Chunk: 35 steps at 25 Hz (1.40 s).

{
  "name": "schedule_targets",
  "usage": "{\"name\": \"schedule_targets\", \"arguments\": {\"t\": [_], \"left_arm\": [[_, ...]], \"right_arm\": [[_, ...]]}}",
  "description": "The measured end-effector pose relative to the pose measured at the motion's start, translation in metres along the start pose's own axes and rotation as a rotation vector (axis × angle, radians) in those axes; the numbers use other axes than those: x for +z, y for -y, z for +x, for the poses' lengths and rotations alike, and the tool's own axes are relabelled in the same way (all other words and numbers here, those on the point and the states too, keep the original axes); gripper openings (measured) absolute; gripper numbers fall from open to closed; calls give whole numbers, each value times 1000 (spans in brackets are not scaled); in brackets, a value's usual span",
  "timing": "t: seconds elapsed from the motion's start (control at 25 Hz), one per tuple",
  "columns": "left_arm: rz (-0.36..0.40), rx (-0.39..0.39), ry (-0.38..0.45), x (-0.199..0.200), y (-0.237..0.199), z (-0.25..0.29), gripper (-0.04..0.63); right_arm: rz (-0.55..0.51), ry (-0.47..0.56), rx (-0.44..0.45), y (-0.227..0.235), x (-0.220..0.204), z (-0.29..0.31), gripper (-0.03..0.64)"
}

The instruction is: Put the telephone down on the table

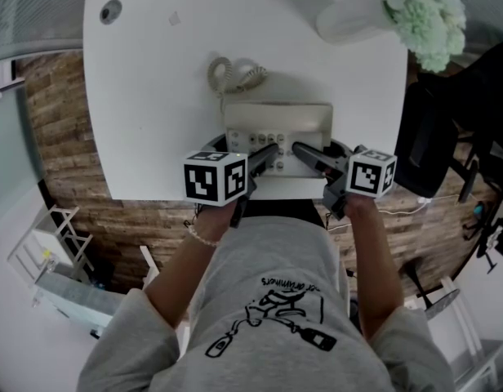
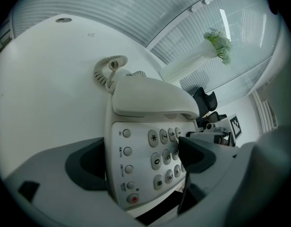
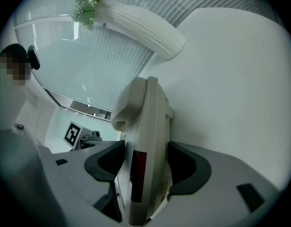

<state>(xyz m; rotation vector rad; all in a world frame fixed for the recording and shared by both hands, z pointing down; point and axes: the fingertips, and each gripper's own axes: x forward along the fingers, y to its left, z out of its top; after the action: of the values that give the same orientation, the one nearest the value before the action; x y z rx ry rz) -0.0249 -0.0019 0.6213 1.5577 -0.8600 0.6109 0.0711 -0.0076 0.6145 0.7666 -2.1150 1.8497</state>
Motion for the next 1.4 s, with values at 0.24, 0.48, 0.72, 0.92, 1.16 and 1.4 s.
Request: {"name": "schedule_targets", "arguments": {"t": [0.24,0.48,0.72,0.92,1.16,1.4], "left_arm": [[12,19,2,-1,-2,0,449],[7,19,1,0,-2,0,449],[4,23,1,0,-3,-1,450],[0,36,3,0,-4,0,453],[3,46,1,0,-4,0,454],[10,49,-2,-1,-4,0,454]], "right_arm": [[-11,-9,-21,2,-2,0,296],[-21,-4,-29,2,0,0,296],[-25,-5,-44,2,0,0,297],[-30,-3,-56,3,1,-1,296],[-37,-11,-67,4,1,-1,298],[-50,-26,-85,4,0,0,299]]}}
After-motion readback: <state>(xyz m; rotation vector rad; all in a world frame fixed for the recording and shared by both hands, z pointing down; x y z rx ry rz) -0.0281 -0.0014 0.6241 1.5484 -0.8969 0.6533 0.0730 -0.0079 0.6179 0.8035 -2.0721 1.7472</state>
